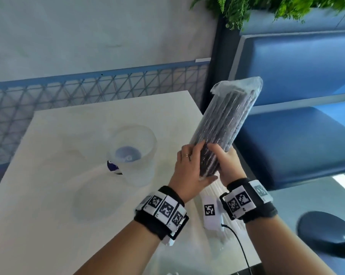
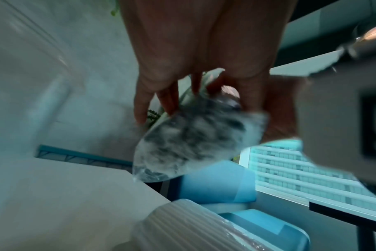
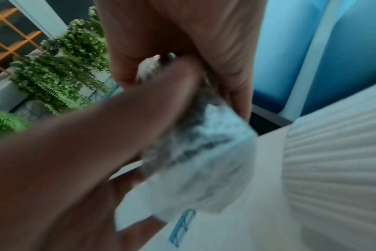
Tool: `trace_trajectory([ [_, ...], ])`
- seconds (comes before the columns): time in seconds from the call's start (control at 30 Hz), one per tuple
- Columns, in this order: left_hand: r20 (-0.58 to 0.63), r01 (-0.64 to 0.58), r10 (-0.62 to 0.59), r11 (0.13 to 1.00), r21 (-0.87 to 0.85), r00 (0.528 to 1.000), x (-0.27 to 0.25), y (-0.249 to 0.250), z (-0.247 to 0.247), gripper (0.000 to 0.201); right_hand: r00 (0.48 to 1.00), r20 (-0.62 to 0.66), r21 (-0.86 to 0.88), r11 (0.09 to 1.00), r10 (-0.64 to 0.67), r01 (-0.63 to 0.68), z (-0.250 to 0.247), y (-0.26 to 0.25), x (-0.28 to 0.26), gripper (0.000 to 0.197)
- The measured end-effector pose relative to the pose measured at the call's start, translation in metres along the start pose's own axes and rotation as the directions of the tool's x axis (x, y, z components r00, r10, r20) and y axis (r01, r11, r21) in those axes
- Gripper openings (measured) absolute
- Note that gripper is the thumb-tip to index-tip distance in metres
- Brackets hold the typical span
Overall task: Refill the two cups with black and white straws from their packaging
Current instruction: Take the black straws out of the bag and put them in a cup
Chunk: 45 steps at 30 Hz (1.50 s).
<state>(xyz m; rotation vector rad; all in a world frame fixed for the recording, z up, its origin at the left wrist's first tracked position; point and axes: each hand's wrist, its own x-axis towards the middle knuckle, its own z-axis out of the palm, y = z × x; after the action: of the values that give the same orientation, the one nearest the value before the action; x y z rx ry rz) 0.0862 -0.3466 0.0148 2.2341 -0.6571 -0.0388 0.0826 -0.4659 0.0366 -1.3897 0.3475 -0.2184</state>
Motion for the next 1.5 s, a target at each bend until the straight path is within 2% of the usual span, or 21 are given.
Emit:
trace_trajectory([
  [0.13,0.064,-0.069,0.077,0.99,-0.125,0.995,-0.029,-0.007,-0.032,0.088,0.993,0.119,0.008,1.0,-0.025,0.024,-0.007,0.0,-0.033,0.022],
  [0.23,0.102,0.025,0.0,0.969,-0.246,0.995,-0.044,-0.013,-0.067,0.093,0.977,0.212,0.077,0.997,-0.025,0.008,-0.003,0.004,-0.056,0.037],
  [0.33,0.121,0.112,-0.067,0.902,-0.417,0.99,-0.06,-0.022,-0.101,0.097,0.918,0.396,0.088,0.993,0.038,-0.079,0.013,0.012,-0.074,0.045],
  [0.4,0.072,0.126,-0.104,0.868,-0.48,0.992,-0.072,-0.036,-0.119,0.095,0.866,0.486,0.011,0.99,0.117,-0.139,0.029,0.023,-0.081,0.073],
  [0.47,0.006,0.152,-0.174,0.845,-0.513,0.985,-0.086,-0.052,-0.135,0.096,0.842,0.512,-0.103,0.986,0.168,-0.134,0.049,0.035,-0.088,0.082],
  [0.5,-0.018,0.177,-0.219,0.831,-0.528,0.976,-0.094,-0.062,-0.142,0.096,0.839,0.516,-0.142,0.983,0.172,-0.115,0.06,0.041,-0.091,0.079],
  [0.6,-0.058,0.25,-0.327,0.812,-0.527,0.943,-0.12,-0.091,-0.156,0.077,0.823,0.554,-0.199,0.98,0.129,-0.019,0.093,0.055,-0.102,0.065],
  [0.7,-0.077,0.296,-0.39,0.801,-0.521,0.918,-0.141,-0.117,-0.166,0.087,0.842,0.534,-0.268,0.959,0.07,0.09,0.124,0.065,-0.107,0.057],
  [0.8,-0.108,0.333,-0.429,0.816,-0.473,0.897,-0.153,-0.136,-0.171,0.091,0.934,0.332,-0.295,0.925,-0.134,0.238,0.15,0.066,-0.111,0.048],
  [0.87,-0.106,0.349,-0.437,0.822,-0.45,0.893,-0.157,-0.144,-0.173,0.091,0.951,0.195,-0.257,0.924,-0.239,0.284,0.165,0.064,-0.11,0.04],
  [0.97,-0.114,0.359,-0.452,0.817,-0.452,0.884,-0.159,-0.153,-0.172,0.088,0.963,0.107,-0.19,0.946,-0.247,0.264,0.179,0.059,-0.109,0.024],
  [1.1,-0.15,0.343,-0.447,0.827,-0.445,0.882,-0.155,-0.156,-0.169,0.087,0.98,0.13,-0.135,0.977,-0.148,0.165,0.189,0.053,-0.106,0.017],
  [1.23,-0.172,0.335,-0.432,0.849,-0.409,0.885,-0.149,-0.153,-0.172,0.077,0.973,0.224,-0.12,0.989,-0.054,0.082,0.188,0.038,-0.099,0.016],
  [1.3,-0.174,0.337,-0.433,0.851,-0.403,0.884,-0.147,-0.154,-0.173,0.073,0.96,0.275,-0.038,0.997,-0.056,0.069,0.185,0.027,-0.097,0.008],
  [1.43,-0.117,0.329,-0.412,0.843,-0.426,0.904,-0.142,-0.154,-0.169,0.072,0.937,0.339,0.203,0.979,-0.085,0.015,0.176,0.004,-0.088,0.017],
  [1.5,-0.105,0.328,-0.409,0.839,-0.435,0.906,-0.14,-0.153,-0.166,0.072,0.918,0.378,0.184,0.981,-0.122,0.055,0.173,-0.001,-0.087,0.021],
])
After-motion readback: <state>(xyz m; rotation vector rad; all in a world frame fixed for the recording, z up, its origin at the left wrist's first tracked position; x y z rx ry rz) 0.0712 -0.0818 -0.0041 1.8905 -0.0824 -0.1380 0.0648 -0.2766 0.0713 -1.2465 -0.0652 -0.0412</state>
